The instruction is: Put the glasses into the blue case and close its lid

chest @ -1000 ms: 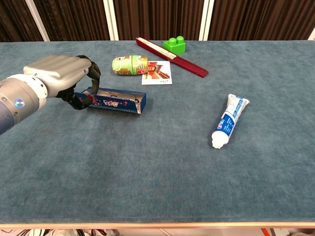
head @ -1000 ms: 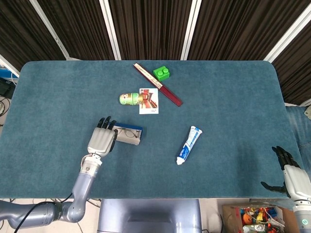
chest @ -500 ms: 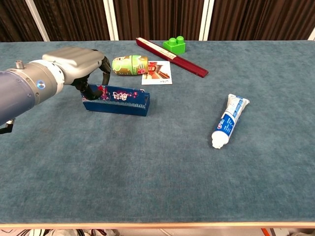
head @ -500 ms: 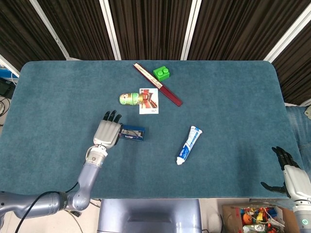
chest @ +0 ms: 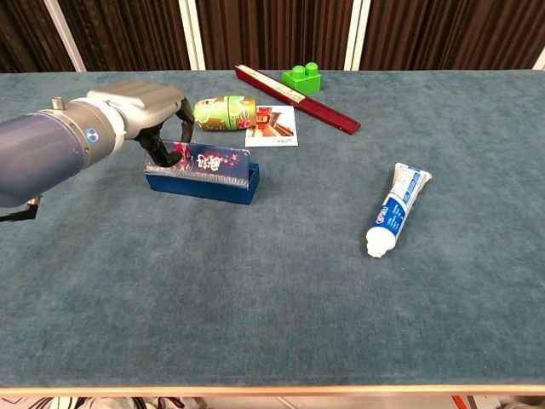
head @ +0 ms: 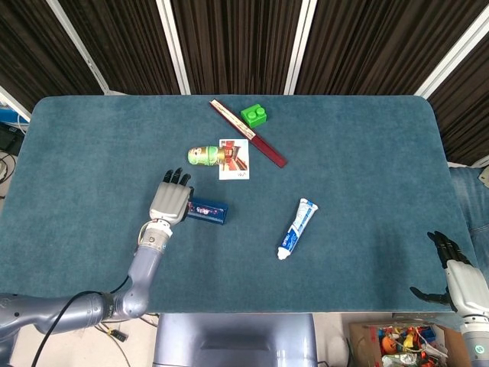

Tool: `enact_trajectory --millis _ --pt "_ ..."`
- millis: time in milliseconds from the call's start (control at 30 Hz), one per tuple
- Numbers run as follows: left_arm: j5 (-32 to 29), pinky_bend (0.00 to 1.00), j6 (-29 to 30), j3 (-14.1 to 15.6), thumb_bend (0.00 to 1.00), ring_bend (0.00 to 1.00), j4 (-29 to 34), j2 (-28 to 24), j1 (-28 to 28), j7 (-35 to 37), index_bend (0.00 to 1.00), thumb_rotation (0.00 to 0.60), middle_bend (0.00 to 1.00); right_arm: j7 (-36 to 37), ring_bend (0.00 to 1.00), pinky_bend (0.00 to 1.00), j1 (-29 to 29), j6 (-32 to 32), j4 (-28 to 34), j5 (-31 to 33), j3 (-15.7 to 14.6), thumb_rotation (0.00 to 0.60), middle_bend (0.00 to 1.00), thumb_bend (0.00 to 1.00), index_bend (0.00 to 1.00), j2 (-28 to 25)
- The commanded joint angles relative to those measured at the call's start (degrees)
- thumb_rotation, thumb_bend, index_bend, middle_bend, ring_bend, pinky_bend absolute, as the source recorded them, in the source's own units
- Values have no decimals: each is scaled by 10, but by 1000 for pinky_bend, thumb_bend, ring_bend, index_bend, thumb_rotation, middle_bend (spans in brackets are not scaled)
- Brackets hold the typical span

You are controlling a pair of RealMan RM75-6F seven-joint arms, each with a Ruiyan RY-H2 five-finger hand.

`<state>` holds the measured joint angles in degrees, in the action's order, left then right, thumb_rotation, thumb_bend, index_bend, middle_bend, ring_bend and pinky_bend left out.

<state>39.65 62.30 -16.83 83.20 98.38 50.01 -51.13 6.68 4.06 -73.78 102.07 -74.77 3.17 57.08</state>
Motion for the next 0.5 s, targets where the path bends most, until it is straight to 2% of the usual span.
enact_trajectory --millis 33,500 --pt "-3 85 1 -1 420 19 -6 3 4 4 564 600 159 0 36 178 0 0 0 0 0 600 0 208 0 0" --pt "-20 85 -8 3 420 19 -41 17 21 13 551 600 157 -3 36 178 1 3 2 5 0 600 0 207 0 -1"
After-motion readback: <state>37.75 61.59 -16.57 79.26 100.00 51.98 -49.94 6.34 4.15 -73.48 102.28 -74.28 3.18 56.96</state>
